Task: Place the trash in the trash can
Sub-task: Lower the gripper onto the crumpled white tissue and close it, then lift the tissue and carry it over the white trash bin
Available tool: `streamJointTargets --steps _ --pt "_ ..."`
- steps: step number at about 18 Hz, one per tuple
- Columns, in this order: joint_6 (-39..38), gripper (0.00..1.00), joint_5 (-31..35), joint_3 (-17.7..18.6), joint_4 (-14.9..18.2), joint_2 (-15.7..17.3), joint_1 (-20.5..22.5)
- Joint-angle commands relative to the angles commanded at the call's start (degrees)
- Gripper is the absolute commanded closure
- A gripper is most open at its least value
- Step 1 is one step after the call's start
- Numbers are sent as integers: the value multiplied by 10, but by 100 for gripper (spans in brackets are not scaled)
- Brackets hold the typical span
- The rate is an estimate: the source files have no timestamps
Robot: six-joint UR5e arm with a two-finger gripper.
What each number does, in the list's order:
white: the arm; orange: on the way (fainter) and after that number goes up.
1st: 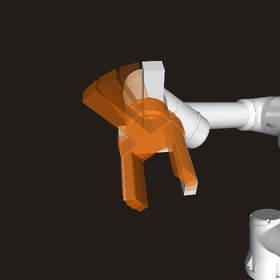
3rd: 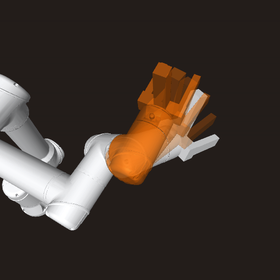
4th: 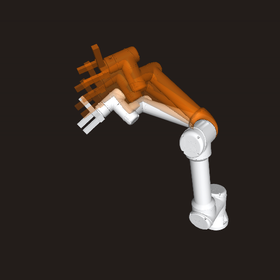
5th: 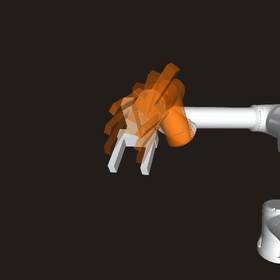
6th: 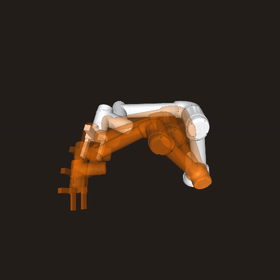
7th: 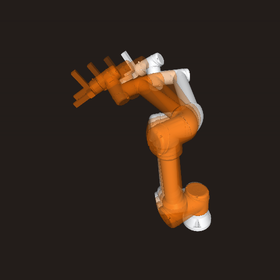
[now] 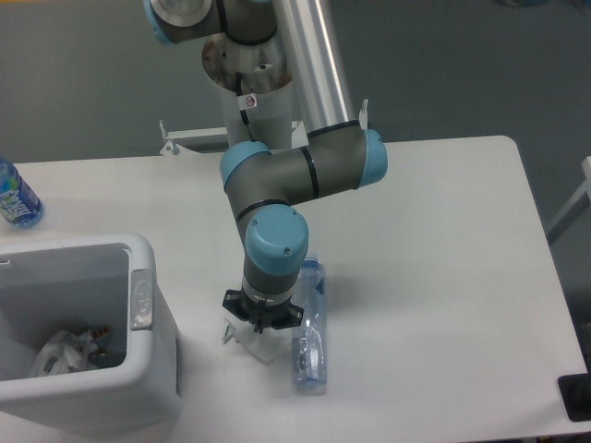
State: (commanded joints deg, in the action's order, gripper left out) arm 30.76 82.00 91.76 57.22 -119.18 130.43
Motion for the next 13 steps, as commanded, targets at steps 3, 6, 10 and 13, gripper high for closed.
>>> streamJointTargets --steps 3,6,10,13 --pt "1 100 -4 -1 4 20 1" --pt "1 100 -24 -9 5 58 8" --pt "-7 100 -153 -32 4 113 61" --pt "-25 100 -223 -67 3 134 99"
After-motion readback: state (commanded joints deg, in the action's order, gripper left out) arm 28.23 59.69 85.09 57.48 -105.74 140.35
